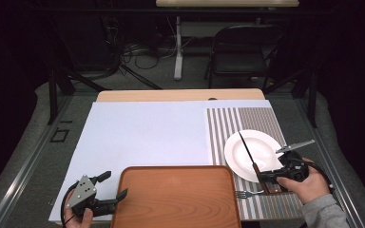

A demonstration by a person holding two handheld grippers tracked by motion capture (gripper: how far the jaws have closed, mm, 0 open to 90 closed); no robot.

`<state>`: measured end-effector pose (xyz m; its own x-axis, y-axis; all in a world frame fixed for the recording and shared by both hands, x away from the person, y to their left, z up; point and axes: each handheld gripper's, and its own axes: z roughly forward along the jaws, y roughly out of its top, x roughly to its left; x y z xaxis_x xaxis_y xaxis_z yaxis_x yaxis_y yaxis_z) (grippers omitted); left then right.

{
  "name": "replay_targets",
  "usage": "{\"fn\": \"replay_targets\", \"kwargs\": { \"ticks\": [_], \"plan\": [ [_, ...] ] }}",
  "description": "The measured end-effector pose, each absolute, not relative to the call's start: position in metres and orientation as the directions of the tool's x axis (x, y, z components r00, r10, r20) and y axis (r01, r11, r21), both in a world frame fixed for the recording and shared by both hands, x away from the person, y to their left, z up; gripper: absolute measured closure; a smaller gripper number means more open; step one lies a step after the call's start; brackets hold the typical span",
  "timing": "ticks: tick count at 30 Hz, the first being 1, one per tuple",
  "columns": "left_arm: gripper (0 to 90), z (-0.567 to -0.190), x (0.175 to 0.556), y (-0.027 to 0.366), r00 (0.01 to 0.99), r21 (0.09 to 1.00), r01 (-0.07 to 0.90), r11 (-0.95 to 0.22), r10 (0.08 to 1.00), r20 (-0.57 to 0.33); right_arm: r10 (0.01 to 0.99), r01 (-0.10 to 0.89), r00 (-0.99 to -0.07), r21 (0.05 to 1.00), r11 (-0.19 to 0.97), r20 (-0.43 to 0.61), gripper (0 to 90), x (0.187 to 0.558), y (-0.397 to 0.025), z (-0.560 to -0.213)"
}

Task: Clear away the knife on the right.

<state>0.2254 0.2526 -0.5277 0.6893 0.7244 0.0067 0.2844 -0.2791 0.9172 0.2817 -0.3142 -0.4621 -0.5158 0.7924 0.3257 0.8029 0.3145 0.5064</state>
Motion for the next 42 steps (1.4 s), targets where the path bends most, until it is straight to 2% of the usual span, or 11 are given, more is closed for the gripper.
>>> {"fn": "replay_targets", "kwargs": {
  "ticks": [11,42],
  "plan": [
    [15.9,-0.528,0.225,0.253,0.689,0.918,0.284,-0.279,0.724,0.007,0.782,0.783,-0.545,0.517,0.345,0.304,76.4,0.270,-0.293,-0.466],
    [15.9,-0.527,0.225,0.253,0.694,0.916,0.278,-0.289,0.719,0.016,0.690,0.756,-0.612,0.541,0.368,0.386,76.4,0.255,-0.248,-0.487]
  ]
}}
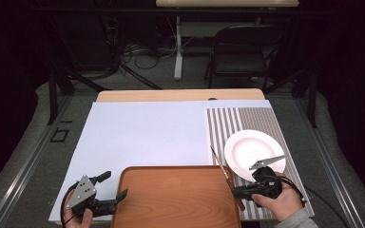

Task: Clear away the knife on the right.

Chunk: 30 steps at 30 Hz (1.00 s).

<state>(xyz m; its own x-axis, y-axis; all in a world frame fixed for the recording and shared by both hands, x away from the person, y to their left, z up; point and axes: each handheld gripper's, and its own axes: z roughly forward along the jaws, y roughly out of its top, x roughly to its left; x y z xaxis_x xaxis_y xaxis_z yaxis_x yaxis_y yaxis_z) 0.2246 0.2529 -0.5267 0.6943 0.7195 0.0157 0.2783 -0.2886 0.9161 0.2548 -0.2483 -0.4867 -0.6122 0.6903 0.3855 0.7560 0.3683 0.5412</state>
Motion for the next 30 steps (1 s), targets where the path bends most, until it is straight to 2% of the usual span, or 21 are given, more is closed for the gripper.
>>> {"fn": "replay_targets", "kwargs": {
  "ticks": [30],
  "plan": [
    [16.0,-0.527,0.225,0.253,0.692,0.917,0.281,-0.284,0.722,0.012,0.647,0.778,-0.615,0.483,0.403,0.451,76.4,0.243,-0.226,-0.511]
  ]
}}
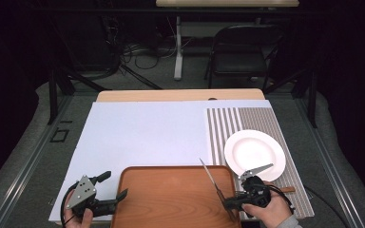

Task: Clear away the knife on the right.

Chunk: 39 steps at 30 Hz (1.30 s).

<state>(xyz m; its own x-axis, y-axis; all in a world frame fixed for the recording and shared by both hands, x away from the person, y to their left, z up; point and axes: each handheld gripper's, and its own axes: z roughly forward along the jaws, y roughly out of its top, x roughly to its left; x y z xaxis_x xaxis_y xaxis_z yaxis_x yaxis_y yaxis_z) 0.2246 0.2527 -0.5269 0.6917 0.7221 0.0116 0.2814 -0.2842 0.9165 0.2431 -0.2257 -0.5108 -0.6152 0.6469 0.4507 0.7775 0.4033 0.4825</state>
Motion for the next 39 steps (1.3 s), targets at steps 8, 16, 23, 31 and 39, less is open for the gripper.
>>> {"fn": "replay_targets", "kwargs": {
  "ticks": [8,16,23,31,39],
  "plan": [
    [16.0,-0.527,0.224,0.253,0.691,0.917,0.282,-0.284,0.723,0.011,0.646,0.787,-0.609,0.446,0.425,0.460,76.4,0.241,-0.221,-0.518],
    [16.0,-0.527,0.225,0.253,0.692,0.916,0.281,-0.286,0.722,0.013,0.659,0.811,-0.577,0.429,0.397,0.482,76.4,0.241,-0.219,-0.525],
    [15.9,-0.527,0.225,0.253,0.693,0.917,0.279,-0.286,0.721,0.015,0.673,0.832,-0.551,0.383,0.401,0.492,76.4,0.242,-0.218,-0.530],
    [16.0,-0.527,0.225,0.253,0.694,0.917,0.278,-0.287,0.720,0.016,0.683,0.847,-0.529,0.359,0.391,0.503,76.2,0.243,-0.217,-0.533],
    [15.9,-0.526,0.224,0.253,0.695,0.917,0.277,-0.289,0.719,0.017,0.692,0.857,-0.515,0.338,0.390,0.506,76.0,0.244,-0.215,-0.539]
  ]
}}
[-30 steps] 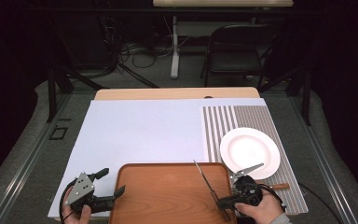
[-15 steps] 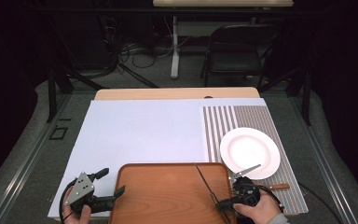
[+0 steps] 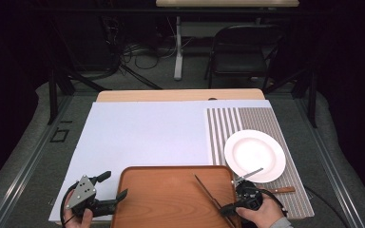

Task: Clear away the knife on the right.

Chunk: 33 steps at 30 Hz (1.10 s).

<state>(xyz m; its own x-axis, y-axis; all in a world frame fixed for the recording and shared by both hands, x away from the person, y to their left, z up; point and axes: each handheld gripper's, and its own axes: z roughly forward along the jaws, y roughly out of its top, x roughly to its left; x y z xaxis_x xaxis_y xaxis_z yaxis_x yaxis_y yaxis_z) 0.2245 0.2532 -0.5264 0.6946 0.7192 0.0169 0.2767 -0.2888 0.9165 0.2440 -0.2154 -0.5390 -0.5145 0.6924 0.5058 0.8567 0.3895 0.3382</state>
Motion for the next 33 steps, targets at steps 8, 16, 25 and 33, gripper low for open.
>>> {"fn": "replay_targets", "kwargs": {
  "ticks": [8,16,25,33],
  "plan": [
    [15.9,-0.526,0.224,0.253,0.694,0.916,0.277,-0.289,0.720,0.018,0.698,0.858,-0.513,0.333,0.392,0.500,75.6,0.244,-0.215,-0.540],
    [16.0,-0.526,0.224,0.253,0.694,0.916,0.278,-0.289,0.720,0.017,0.683,0.845,-0.532,0.366,0.389,0.501,68.6,0.243,-0.216,-0.536],
    [15.9,-0.527,0.225,0.253,0.694,0.916,0.280,-0.287,0.720,0.014,0.655,0.802,-0.584,0.467,0.373,0.480,72.5,0.246,-0.216,-0.529],
    [15.9,-0.527,0.225,0.253,0.692,0.918,0.279,-0.282,0.722,0.012,0.615,0.735,-0.663,0.531,0.423,0.427,87.6,0.250,-0.201,-0.530]
  ]
}}
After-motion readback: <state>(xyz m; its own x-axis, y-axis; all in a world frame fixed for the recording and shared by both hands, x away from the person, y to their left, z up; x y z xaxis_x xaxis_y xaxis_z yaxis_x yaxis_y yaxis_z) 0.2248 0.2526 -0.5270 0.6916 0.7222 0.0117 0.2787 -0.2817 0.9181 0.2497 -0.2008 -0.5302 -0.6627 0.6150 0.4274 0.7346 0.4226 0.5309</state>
